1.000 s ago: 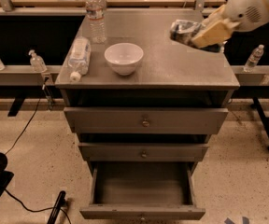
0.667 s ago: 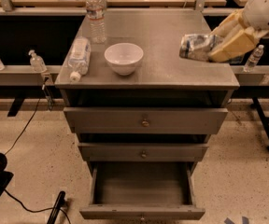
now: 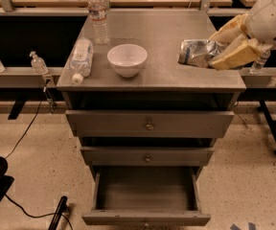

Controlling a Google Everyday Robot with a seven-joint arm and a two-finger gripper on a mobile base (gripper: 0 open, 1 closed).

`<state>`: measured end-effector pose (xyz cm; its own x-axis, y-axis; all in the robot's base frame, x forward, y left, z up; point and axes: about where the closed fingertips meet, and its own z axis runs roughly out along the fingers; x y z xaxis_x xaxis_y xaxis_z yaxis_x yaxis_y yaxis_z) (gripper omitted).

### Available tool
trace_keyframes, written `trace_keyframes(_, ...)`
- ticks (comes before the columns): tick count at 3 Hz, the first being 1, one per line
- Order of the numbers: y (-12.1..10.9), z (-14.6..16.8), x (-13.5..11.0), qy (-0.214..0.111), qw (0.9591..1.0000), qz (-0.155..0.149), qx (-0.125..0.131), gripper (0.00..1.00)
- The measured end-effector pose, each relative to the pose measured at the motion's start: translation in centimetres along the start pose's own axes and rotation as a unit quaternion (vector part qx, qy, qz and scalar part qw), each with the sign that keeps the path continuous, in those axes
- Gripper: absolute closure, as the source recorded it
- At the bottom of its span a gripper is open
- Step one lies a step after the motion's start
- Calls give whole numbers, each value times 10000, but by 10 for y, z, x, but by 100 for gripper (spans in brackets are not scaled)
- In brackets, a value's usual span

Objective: Place redbull can into bottom drawer

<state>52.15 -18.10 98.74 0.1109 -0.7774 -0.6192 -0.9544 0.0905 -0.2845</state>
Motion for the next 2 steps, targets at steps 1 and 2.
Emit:
trace_keyframes(1, 24, 12, 51, 251, 9985, -32, 483, 100)
trace_keyframes(2, 38, 30, 73, 317, 9984, 177, 442, 100)
